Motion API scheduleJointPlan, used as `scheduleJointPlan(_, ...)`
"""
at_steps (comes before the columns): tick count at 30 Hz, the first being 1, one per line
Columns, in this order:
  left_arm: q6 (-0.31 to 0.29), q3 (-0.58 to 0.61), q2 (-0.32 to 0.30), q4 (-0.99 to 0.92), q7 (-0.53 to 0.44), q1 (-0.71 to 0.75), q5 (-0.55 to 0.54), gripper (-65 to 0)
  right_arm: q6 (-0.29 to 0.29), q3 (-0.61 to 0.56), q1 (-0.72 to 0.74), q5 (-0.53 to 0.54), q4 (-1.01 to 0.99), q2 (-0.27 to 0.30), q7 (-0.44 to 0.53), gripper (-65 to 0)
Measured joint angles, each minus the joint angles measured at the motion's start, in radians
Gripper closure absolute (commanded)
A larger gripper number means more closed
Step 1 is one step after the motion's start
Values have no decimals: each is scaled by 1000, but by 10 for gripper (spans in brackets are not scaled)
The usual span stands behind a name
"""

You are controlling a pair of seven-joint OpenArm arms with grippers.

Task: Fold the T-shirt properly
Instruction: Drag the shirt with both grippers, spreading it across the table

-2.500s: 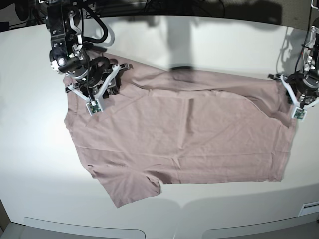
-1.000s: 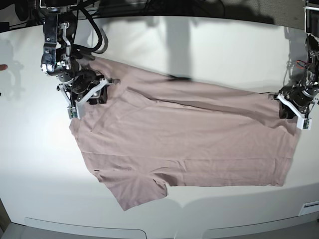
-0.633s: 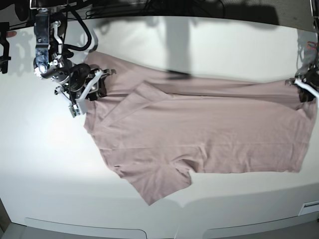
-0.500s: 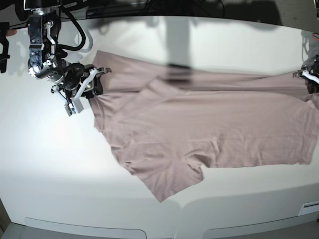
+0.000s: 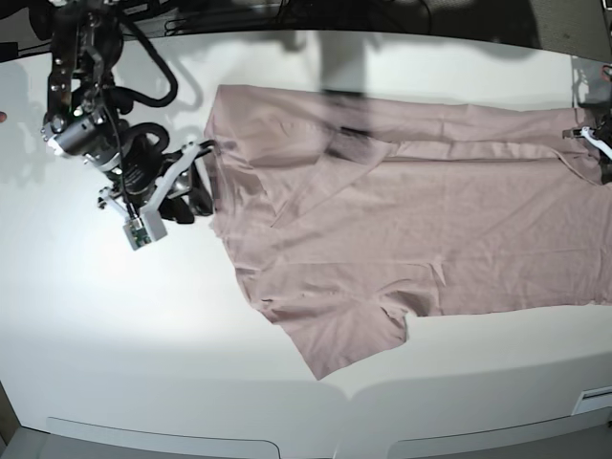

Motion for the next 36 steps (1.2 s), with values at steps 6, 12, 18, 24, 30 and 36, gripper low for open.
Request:
scheduleJointPlan(6, 3, 0, 0, 2, 0, 2, -7, -124, 23, -96, -31, -116, -26, -124, -18, -180)
scheduleJointPlan(12, 3, 0, 0, 2, 1, 2, -15, -124, -37, -216, -29, -247, -126, -131, 65, -180)
scheduleJointPlan(18, 3, 0, -1, 2, 0, 8, -15, -124, -57, -224, -40, -290, -203, -131, 68, -180)
scheduleJointPlan(24, 6, -2, -5, 10, -53, 62, -29, -124, -57, -224, -108, -282, -201, -131, 89, -180)
scheduleJointPlan(30, 6, -5, -6, 13, -79, 89, -31, -124, -57, -224, -163, -300, -197, -113, 103, -180)
scheduleJointPlan(36, 6, -5, -6, 13, -76, 89, -30, -124, -52, -224, -199, -280, -180, -51, 111, -180)
